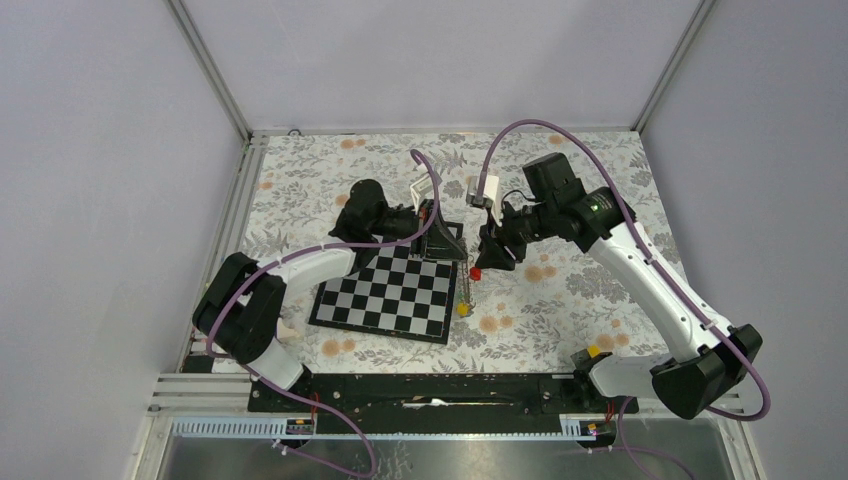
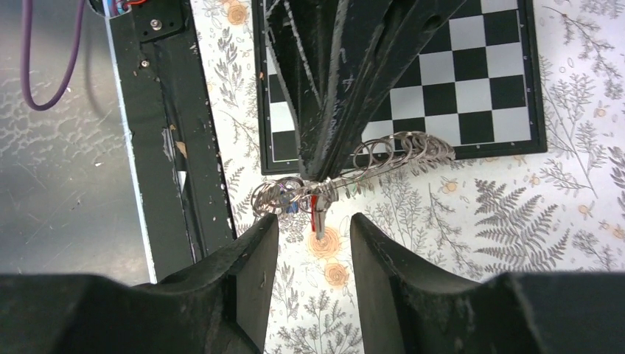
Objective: Put the keys on the keyring
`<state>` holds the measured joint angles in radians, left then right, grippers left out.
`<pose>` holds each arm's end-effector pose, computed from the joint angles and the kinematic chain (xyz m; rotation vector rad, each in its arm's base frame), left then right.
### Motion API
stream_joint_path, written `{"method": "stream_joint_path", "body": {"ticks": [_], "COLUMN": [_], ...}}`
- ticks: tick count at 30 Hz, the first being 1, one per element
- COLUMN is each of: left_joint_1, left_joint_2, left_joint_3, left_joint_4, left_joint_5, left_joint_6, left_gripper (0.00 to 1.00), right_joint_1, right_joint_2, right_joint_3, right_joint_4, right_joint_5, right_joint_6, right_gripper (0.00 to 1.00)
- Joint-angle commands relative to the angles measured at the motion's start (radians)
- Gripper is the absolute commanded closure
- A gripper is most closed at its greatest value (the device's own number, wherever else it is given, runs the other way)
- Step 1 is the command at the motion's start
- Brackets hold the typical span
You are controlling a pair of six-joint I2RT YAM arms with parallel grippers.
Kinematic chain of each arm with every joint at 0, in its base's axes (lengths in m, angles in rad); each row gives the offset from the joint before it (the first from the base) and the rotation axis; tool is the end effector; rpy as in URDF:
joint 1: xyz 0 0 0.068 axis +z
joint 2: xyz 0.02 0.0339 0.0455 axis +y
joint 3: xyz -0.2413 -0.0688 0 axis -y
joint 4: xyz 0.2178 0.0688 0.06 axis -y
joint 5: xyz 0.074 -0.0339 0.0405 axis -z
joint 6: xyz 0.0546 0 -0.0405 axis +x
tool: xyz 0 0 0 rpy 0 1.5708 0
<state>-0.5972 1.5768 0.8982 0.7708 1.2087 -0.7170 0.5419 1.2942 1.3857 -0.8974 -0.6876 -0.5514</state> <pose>0.2372 -0.2231 0.2734 1.0521 1.5772 -1.8389 0.1929 0.1566 0.3415 -1.4525 1.7610 0.8046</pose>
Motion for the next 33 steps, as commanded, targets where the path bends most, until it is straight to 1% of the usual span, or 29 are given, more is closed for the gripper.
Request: {"method": "stream_joint_path", "body": {"ticks": [1,5,6,7,12,19,28,33], "left_joint_1": [0.005,0.005,0.005,0.005,0.005,0.005,0.005,0.005], "left_joint_2": [-0.049,-0.045,-0.045,-0.045,-0.045,-0.039,-0.030,-0.033], "left_joint_3": [0.042,0.044,0.042,0.041,0.035,0.033,0.031,0.029], "left_joint_4": [0.112,0.125,0.131,0.139,0.169,0.184,0.193,0.193], "left_joint_5": [-0.014,-0.017,-0.017,-0.016,-0.008,-0.002,0.008,0.010], "left_joint_6": [-0.051,-0.065,-0.070,-0.075,-0.095,-0.098,-0.098,-0.095], "left_gripper": [1.00,1.00,1.00,1.00,1.00,1.00,1.00,1.00], "right_joint_1": [-0.016,-0.022,-0.022,-0.022,-0.023,-0.040,-0.069,-0.077], "right_joint_2": [-0.037,-0.040,-0.038,-0.037,-0.031,-0.048,-0.078,-0.085], "right_joint_3": [-0.057,-0.103,-0.109,-0.114,-0.128,-0.120,-0.091,-0.095], "right_joint_4": [0.056,0.082,0.141,0.103,0.117,0.110,0.072,0.072], "right_joint_5": [-0.114,-0.138,-0.136,-0.134,-0.116,-0.130,-0.154,-0.153], "right_joint_6": [0.016,0.028,0.028,0.032,0.034,0.031,0.018,0.015], "right_gripper": [0.52,0.52,0.53,0.53,0.54,0.54,0.51,0.51]}}
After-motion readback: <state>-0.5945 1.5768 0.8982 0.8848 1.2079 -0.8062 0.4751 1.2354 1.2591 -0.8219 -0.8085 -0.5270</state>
